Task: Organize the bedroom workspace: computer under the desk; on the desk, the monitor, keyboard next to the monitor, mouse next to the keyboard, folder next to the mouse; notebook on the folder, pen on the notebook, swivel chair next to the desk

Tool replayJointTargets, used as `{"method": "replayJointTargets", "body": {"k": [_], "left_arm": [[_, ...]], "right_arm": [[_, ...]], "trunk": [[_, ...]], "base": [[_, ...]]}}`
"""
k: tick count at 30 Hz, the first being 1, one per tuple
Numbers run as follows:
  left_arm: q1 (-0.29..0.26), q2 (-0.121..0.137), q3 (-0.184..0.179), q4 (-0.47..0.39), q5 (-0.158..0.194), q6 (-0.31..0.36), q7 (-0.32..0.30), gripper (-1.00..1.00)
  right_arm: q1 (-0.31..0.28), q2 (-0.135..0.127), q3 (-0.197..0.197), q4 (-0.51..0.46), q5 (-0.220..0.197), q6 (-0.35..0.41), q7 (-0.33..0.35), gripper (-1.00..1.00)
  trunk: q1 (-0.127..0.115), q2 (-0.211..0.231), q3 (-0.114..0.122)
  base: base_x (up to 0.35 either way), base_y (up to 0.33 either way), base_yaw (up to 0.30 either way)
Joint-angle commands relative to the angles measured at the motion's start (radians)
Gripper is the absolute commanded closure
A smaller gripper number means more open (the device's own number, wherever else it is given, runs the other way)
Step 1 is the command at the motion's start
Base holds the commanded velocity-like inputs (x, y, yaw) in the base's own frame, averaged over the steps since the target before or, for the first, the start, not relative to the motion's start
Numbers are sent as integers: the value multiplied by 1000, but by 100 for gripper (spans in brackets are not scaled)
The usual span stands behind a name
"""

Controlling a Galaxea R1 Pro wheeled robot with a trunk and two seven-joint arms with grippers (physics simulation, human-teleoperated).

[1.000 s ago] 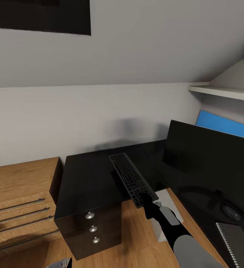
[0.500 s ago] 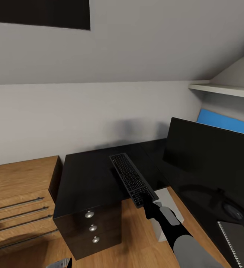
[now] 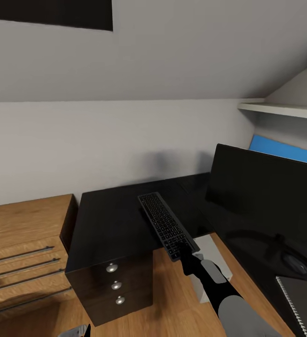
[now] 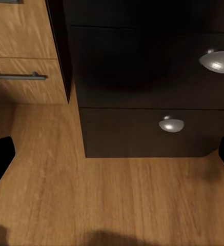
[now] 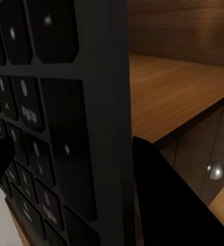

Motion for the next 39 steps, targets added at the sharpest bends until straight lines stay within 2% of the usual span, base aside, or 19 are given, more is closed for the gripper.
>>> {"method": "replayJointTargets", "body": {"k": [1, 39], "left_arm": [[-1, 0, -4, 1, 11, -2, -8, -100], [0, 0, -4, 1, 11, -2, -9, -100]], "right_arm": [[0, 1, -6, -3, -12, 4, -3, 100], [0, 1, -8, -3, -13, 4, -5, 100]], "trunk": [[0, -1, -1], [0, -1, -1]], "base": [[0, 0, 0], [0, 0, 0]]}}
